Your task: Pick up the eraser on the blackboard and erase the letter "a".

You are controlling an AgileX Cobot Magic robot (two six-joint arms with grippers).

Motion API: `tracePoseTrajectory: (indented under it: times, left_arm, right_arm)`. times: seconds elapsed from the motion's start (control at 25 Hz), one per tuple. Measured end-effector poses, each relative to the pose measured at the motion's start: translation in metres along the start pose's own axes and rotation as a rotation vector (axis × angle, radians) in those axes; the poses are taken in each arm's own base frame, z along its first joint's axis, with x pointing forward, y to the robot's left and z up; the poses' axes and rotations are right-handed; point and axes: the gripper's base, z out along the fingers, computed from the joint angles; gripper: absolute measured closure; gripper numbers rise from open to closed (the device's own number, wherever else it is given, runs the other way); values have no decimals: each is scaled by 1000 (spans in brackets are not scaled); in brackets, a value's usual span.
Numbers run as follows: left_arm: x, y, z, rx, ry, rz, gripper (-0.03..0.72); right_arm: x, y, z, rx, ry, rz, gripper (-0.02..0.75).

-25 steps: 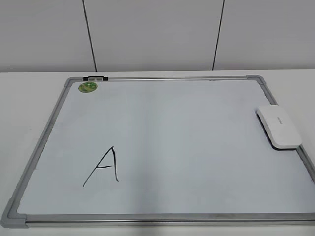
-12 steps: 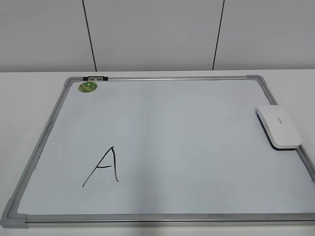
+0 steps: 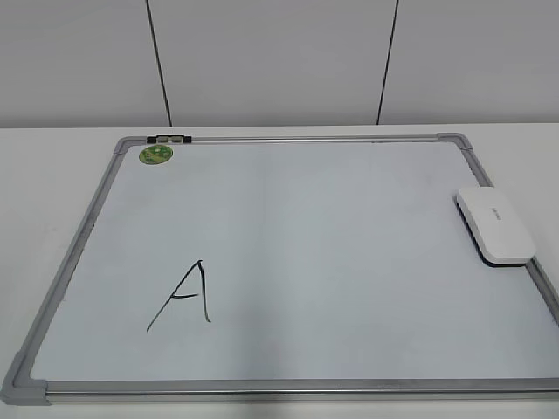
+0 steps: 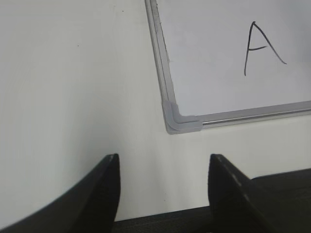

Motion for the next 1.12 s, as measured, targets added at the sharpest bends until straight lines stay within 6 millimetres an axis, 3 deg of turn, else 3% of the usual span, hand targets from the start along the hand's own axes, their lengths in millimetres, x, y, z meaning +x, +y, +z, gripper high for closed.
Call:
tracePoseTrajectory:
  times: [0.8, 1.12]
  left_arm:
    - [24, -4, -31, -28, -253, 14, 293]
    - [25, -4, -31, -28, -254, 14, 335]
  right_arm:
    - [41, 2, -39, 0, -383, -18, 151]
    - [43, 2, -40, 0, -396, -18, 151]
